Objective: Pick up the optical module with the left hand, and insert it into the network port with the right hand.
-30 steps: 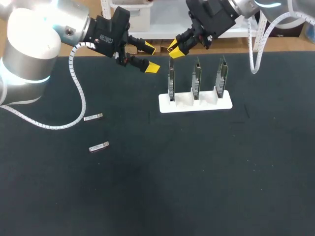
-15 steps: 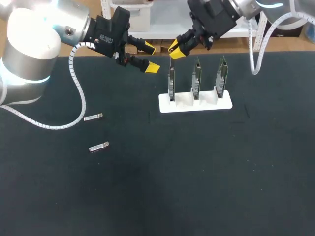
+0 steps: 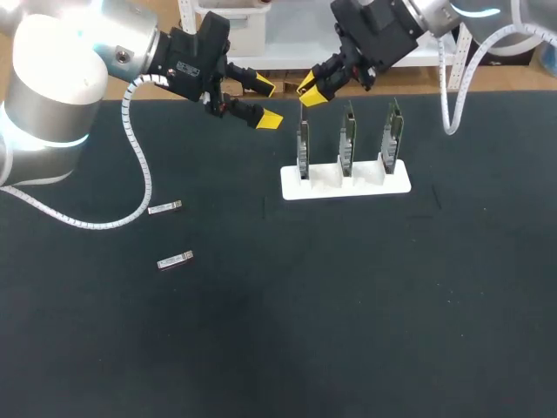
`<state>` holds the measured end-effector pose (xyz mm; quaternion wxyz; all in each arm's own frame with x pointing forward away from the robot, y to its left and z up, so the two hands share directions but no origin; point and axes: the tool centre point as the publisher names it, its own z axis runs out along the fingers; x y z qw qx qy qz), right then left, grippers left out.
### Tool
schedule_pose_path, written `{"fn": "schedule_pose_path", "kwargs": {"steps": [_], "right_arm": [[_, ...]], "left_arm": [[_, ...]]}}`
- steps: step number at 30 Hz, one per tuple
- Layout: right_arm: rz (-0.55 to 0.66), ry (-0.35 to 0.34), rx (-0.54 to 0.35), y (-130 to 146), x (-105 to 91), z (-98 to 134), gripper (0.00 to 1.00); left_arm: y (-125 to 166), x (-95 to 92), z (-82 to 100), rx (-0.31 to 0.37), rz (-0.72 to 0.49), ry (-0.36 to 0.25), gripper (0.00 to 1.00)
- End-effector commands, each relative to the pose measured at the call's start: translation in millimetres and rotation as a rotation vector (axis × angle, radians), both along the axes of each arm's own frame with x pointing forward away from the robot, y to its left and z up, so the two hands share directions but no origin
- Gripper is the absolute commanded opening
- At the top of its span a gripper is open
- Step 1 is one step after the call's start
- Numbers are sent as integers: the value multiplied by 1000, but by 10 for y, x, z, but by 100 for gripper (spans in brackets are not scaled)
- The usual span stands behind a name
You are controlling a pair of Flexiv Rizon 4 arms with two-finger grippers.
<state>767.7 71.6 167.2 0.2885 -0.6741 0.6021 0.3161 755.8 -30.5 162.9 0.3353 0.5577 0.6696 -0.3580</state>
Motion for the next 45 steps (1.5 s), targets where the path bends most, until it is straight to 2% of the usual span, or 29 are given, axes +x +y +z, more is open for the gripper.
{"fn": "schedule_pose_path", "kwargs": {"steps": [1,33,34,35,36,38,39,40,41,45], "right_arm": [[-5,0,-1,-4,-8,-15,0],[-24,15,-27,-10,-21,-174,0],[-28,16,-25,-11,-22,-174,3],[-31,15,-24,-13,-21,-173,25],[-32,13,-23,-14,-20,-170,41],[-33,13,-21,-19,-24,-158,48],[-33,12,-19,-21,-27,-151,57],[-33,11,-17,-23,-30,-143,75],[-33,9,-13,-25,-33,-136,100],[-38,4,3,-36,-40,-86,100]], "left_arm": [[-14,14,9,8,1,5,100],[-14,14,9,8,1,5,100],[-14,14,9,8,1,5,100],[-14,14,9,8,1,5,100],[-14,14,9,8,1,5,100],[-14,14,9,8,1,5,100],[-14,14,9,8,1,5,100],[-14,14,9,8,1,5,100],[-14,14,9,8,1,5,100],[-14,14,9,8,1,5,100]]}}
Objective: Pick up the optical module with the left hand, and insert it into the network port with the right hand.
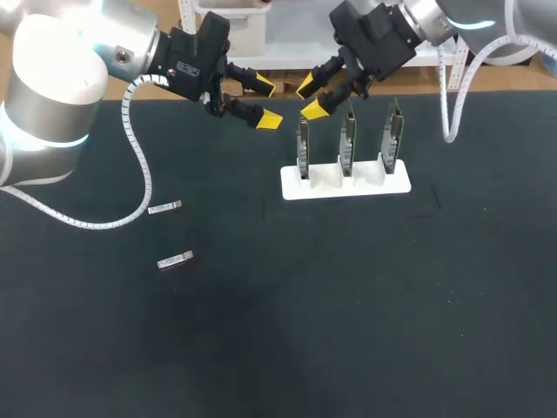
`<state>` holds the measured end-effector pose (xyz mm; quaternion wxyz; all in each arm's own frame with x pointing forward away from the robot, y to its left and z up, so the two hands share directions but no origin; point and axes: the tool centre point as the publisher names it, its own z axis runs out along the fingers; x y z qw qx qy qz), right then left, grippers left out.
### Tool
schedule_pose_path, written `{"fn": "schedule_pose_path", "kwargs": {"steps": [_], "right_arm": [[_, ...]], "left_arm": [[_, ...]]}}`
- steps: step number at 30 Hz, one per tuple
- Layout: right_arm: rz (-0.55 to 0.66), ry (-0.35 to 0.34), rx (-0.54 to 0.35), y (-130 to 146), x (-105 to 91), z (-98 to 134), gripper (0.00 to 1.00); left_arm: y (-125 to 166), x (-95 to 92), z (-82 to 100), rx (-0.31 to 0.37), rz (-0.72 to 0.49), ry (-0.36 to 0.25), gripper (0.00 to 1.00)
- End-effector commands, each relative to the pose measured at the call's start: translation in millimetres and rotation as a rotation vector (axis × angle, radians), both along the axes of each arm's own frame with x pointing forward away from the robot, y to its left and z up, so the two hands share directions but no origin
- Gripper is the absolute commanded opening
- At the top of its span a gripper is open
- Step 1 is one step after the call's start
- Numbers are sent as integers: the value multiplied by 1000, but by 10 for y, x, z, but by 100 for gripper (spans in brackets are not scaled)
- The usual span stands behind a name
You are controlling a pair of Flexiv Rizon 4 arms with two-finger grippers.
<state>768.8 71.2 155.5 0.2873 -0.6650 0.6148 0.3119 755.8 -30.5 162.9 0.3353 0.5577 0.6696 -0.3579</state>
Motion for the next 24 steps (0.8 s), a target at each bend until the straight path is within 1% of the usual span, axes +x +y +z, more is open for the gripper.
{"fn": "schedule_pose_path", "kwargs": {"steps": [1,5,6,7,8,9,10,11,12,24], "right_arm": [[-9,-4,16,-36,-53,51,100],[-17,-2,29,-90,-53,112,100],[-24,-5,32,-120,-56,125,88],[-31,0,38,-142,-57,135,87],[-33,0,40,-165,-57,142,75],[-38,-2,40,-186,-56,140,51],[-43,0,41,-206,-55,136,36],[-47,1,41,-223,-54,129,7],[-51,-1,41,-235,-56,124,0],[-52,-1,55,-255,-109,110,0]], "left_arm": [[-14,14,9,8,1,5,100],[-14,14,9,8,1,5,100],[-14,14,9,8,1,5,100],[-14,14,9,8,1,5,100],[-14,14,9,8,1,5,100],[-14,14,9,8,1,5,100],[-14,14,9,8,1,5,100],[-14,14,9,8,1,5,100],[-14,14,9,8,1,5,100],[-14,14,9,8,1,5,100]]}}
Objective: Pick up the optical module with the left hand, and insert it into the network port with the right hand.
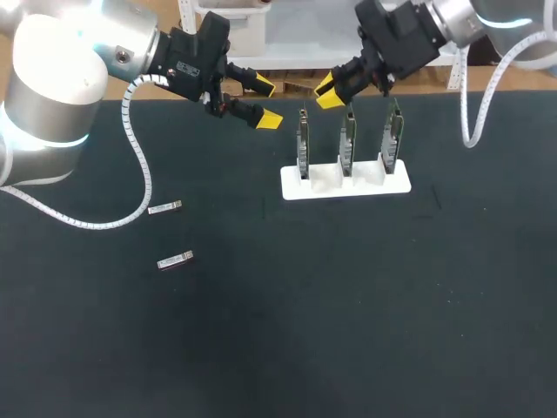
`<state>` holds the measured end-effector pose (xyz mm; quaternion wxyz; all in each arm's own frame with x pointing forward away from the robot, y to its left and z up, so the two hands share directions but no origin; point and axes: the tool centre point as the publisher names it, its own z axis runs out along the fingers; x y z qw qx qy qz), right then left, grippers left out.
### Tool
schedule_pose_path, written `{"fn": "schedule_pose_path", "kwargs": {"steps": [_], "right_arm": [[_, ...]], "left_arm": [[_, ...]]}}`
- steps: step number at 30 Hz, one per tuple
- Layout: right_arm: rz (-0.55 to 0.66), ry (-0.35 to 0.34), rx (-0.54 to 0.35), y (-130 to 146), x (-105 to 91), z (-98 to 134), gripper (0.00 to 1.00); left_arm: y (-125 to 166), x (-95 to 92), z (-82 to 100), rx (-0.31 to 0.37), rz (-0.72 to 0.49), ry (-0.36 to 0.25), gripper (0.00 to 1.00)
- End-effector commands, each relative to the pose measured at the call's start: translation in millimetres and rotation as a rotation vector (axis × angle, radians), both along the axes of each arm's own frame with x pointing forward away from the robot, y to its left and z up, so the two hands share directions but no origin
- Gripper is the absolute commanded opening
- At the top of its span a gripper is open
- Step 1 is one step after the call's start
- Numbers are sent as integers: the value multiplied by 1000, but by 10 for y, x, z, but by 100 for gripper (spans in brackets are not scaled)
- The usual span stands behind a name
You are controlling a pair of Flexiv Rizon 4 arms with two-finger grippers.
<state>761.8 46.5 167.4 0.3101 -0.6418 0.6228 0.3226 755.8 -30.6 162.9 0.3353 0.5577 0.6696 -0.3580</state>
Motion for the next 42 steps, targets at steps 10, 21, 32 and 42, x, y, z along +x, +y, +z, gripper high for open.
{"fn": "schedule_pose_path", "kwargs": {"steps": [10,21,32,42], "right_arm": [[6,-9,7,46,-33,-21,0],[29,-11,2,169,52,-53,0],[40,-1,-5,261,161,-112,0],[49,9,-8,345,196,-143,0]], "left_arm": [[-14,14,9,8,1,5,100],[-14,14,9,8,1,5,100],[-14,14,9,8,1,5,100],[-14,14,9,8,1,5,100]]}}
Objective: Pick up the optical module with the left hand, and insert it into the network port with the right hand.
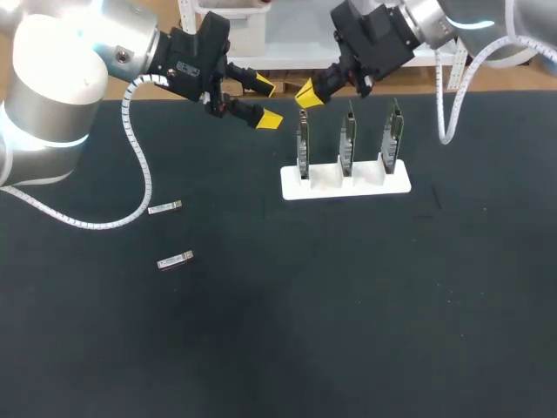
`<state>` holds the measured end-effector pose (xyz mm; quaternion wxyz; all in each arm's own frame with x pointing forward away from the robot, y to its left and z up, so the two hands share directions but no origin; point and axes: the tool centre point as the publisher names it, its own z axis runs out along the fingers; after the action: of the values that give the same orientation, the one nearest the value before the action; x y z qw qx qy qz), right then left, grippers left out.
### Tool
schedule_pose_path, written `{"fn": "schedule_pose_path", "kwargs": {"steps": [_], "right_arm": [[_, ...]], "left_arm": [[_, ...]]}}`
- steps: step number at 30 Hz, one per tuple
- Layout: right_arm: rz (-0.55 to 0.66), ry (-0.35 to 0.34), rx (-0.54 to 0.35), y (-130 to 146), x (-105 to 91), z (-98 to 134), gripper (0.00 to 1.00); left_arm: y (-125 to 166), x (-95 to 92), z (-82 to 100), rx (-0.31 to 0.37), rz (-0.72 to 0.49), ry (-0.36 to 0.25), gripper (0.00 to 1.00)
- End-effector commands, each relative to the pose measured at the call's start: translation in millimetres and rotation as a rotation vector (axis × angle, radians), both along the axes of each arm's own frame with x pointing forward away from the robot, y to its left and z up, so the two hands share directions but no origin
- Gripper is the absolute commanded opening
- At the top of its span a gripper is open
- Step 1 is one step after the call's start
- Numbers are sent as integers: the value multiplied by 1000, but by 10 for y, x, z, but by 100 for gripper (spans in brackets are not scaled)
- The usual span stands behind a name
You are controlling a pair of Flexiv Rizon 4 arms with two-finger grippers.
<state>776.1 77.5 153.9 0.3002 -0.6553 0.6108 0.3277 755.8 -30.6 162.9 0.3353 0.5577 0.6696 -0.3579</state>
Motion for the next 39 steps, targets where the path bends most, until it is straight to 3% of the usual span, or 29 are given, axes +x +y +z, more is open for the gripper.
{"fn": "schedule_pose_path", "kwargs": {"steps": [1,39], "right_arm": [[8,8,-2,42,56,-11,0],[4,29,-40,-36,-63,-167,0]], "left_arm": [[-14,14,9,8,1,5,100],[-14,14,9,8,1,5,100]]}}
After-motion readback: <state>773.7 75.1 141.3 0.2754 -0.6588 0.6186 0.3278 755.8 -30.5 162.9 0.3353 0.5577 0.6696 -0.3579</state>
